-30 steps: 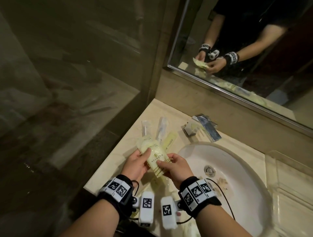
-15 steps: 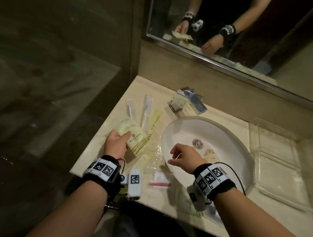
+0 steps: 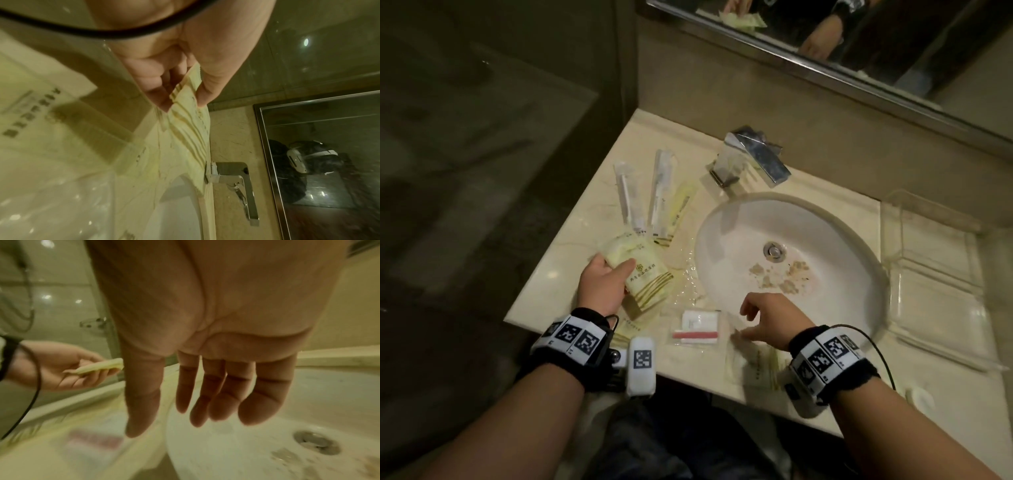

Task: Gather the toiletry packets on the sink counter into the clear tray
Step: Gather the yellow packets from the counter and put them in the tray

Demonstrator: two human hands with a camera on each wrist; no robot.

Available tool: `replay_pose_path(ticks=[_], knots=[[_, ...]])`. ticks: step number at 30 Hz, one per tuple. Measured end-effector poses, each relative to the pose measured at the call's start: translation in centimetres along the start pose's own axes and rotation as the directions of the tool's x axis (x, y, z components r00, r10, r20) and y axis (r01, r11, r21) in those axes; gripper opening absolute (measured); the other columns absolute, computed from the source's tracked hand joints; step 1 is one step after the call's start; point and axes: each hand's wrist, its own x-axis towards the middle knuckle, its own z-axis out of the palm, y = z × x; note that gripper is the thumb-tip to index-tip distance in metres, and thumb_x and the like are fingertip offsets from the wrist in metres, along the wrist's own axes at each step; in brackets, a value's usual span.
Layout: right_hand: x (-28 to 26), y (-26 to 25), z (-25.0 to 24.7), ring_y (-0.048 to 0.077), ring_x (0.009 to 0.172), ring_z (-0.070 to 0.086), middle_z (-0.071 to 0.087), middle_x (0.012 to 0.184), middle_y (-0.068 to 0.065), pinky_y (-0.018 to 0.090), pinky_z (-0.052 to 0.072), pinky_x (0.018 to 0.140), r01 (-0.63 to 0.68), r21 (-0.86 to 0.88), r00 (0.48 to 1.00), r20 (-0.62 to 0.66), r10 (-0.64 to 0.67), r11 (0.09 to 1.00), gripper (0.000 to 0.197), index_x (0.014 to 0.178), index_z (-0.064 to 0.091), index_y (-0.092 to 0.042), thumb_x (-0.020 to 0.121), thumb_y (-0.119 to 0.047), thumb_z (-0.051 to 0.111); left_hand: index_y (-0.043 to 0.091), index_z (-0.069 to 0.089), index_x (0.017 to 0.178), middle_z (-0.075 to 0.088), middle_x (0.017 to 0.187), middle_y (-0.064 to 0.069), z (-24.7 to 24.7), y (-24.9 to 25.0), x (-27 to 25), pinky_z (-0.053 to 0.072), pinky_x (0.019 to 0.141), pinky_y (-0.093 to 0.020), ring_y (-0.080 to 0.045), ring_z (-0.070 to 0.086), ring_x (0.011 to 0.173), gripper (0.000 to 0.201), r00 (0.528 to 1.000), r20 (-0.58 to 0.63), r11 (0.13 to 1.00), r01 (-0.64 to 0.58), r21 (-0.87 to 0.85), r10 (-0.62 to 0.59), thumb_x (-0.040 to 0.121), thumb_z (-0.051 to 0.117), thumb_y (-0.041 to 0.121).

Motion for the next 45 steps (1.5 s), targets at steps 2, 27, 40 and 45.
replay_pose_path(ticks=[2,27,40,45], knots=[[-1.4,1.2,0.2,0.013,0.090,0.054,0.060,0.103,-0.006,0.024,0.046,0.076,-0.034,-0.114,0.995,0.093,0.045,0.993,0.044,0.107,0.059,-0.022,0.071,-0.037,0.080,0.016,0.059,0.083,0.072,0.094,-0.014,0.8,-0.1,-0.4,0.052,0.091,-0.056,-0.033,0.070,0.094,0.011,1.000,0.008,1.000,0.011,0.007,-0.011,0.084,0.069,0.012],[-2.5,0.1,-2.4,0.027,0.072,0.067,0.069,0.080,0.021,0.033,0.056,0.066,0.147,0.882,0.983,-0.182,0.037,0.447,0.023,0.082,0.056,-0.010,0.075,0.000,0.075,-0.003,0.054,0.118,0.067,0.113,-0.024,7.2,0.7,-2.8,0.054,0.090,-0.052,-0.035,0.068,0.101,0.037,0.920,0.323,0.975,0.206,0.083,-0.222,0.083,0.068,-0.001],[-0.6,-3.1,-0.8,0.007,0.057,0.063,0.068,0.071,0.001,0.019,0.052,0.053,0.192,0.870,0.946,-0.287,0.150,0.455,0.012,0.077,0.068,-0.009,0.075,0.000,0.076,0.000,0.053,0.116,0.068,0.108,-0.022,7.2,1.6,-4.4,0.057,0.082,-0.046,-0.030,0.070,0.093,0.025,0.935,0.317,0.981,0.185,-0.060,-0.157,0.091,0.051,-0.003],[-0.3,-2.8,-0.8,0.005,0.053,0.062,0.068,0.069,0.002,0.018,0.051,0.051,0.194,0.872,0.945,-0.289,0.153,0.449,0.012,0.077,0.068,-0.008,0.076,0.001,0.075,0.002,0.055,0.120,0.069,0.112,-0.020,7.4,1.5,-4.7,0.058,0.083,-0.045,-0.031,0.069,0.100,0.029,0.927,0.348,0.983,0.173,-0.065,-0.140,0.092,0.058,0.005]])
